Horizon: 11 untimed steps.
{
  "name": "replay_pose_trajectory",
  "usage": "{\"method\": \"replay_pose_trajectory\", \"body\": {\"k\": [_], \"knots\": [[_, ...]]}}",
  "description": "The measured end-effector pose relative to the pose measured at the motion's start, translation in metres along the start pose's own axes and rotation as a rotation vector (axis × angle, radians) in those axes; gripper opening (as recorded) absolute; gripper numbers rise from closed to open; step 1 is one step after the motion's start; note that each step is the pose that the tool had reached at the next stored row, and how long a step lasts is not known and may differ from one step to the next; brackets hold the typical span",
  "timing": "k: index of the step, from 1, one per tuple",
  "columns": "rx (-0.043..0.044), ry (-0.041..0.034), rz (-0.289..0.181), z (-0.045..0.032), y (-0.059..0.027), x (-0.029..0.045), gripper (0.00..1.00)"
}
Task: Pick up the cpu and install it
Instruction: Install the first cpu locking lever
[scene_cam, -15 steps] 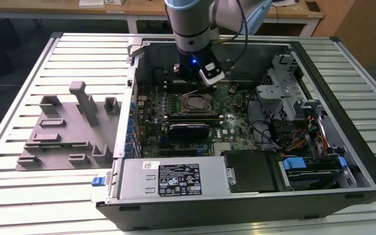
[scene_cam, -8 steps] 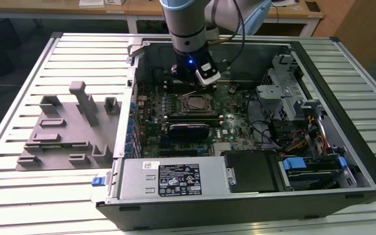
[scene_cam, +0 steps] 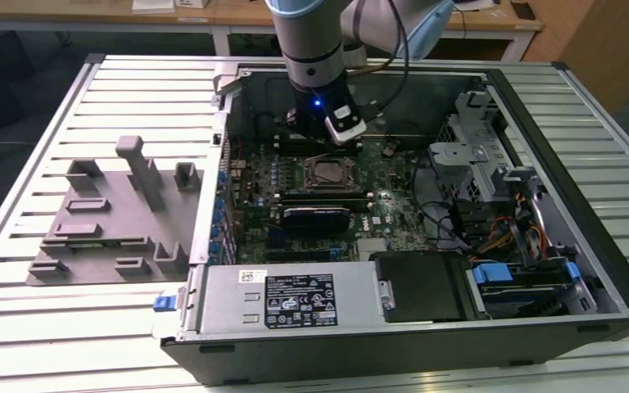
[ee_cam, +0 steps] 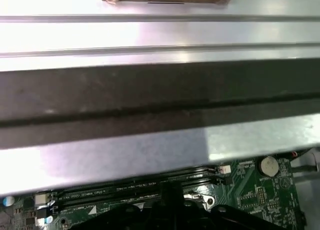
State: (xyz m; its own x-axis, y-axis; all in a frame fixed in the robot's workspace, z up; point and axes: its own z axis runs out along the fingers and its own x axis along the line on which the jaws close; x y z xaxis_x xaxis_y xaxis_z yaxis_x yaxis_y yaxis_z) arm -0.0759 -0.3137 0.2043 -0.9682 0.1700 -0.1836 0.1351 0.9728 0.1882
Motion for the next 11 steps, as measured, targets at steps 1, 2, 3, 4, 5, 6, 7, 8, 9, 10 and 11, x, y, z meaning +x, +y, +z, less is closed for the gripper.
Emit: {"method": "replay_pose_trajectory", "body": {"k": [1, 2, 3, 4, 5, 6, 7, 8, 9, 10, 11], "knots": [[0.0037, -0.0035, 0.018, 0.0004, -0.0001, 0.0001, 0.11], [0.0069, -0.0067, 0.035, 0.0007, -0.0001, 0.0002, 0.11], [0.0102, -0.0101, 0.052, 0.0012, -0.0002, 0.0002, 0.11], [0.0129, -0.013, 0.067, 0.0016, -0.0003, 0.0003, 0.11], [0.0153, -0.0153, 0.079, 0.002, -0.0002, 0.0004, 0.11], [0.0175, -0.0175, 0.09, 0.0024, -0.0001, 0.0006, 0.11], [0.0194, -0.0196, 0.101, 0.0028, 0.0, 0.0007, 0.11], [0.0212, -0.0215, 0.11, 0.0031, 0.0001, 0.0009, 0.11], [0.0228, -0.0233, 0.119, 0.0034, 0.0003, 0.0012, 0.11], [0.0243, -0.0246, 0.126, 0.0036, 0.0005, 0.0016, 0.11], [0.0254, -0.0257, 0.132, 0.0039, 0.001, 0.0021, 0.11]]}}
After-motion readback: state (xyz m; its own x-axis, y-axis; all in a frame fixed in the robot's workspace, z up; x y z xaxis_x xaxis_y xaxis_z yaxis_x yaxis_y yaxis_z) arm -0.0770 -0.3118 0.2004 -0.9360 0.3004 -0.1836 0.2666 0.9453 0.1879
